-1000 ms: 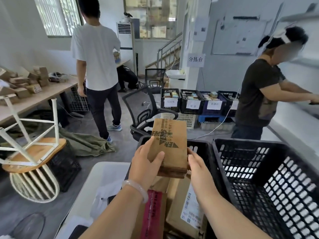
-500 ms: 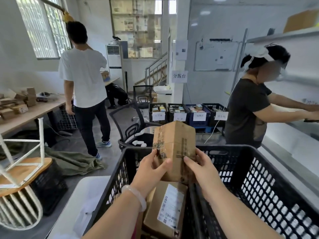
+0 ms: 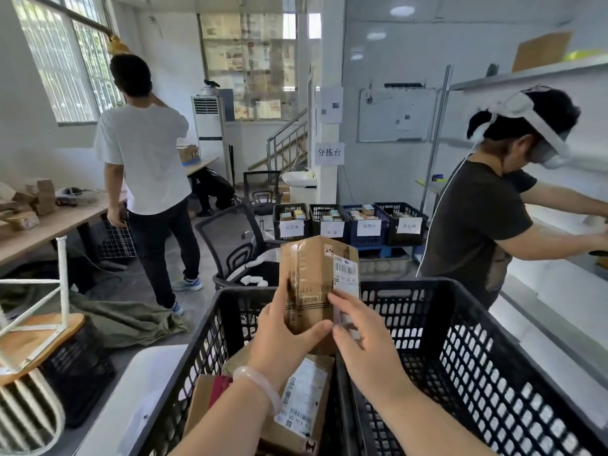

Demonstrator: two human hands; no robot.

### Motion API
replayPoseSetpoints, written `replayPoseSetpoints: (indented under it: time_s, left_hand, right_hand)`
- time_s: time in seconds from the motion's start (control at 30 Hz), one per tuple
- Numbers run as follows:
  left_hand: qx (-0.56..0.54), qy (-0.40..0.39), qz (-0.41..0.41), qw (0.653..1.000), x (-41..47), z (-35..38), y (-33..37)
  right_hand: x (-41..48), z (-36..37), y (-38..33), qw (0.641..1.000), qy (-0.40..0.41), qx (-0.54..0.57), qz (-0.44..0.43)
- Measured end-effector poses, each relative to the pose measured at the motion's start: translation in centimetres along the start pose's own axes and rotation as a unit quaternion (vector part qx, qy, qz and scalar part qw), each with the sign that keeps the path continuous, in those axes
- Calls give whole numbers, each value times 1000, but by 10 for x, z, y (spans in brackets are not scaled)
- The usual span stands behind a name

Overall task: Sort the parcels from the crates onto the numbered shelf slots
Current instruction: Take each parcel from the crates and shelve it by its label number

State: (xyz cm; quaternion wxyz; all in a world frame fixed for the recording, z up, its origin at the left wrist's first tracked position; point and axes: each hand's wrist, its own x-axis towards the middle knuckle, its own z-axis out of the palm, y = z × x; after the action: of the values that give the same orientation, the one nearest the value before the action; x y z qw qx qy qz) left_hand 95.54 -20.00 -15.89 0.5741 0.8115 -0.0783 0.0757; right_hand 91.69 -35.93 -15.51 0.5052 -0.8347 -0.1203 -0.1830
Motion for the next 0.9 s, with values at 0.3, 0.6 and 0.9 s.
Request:
replayPoseSetpoints:
  time_s: [0.3, 0.6, 0.9]
  left_hand:
    - [-204, -36, -68, 976, -7, 6, -8]
    - [-195, -38, -11, 980, -4, 20, -11]
    - [-38, -119, 155, 980, 4, 100, 29]
  right_hand:
    - [4, -22, 20, 997, 38, -55, 27]
    - [-5, -32, 29, 996, 38, 49, 64]
    - [-44, -94, 33, 970, 188, -123, 95]
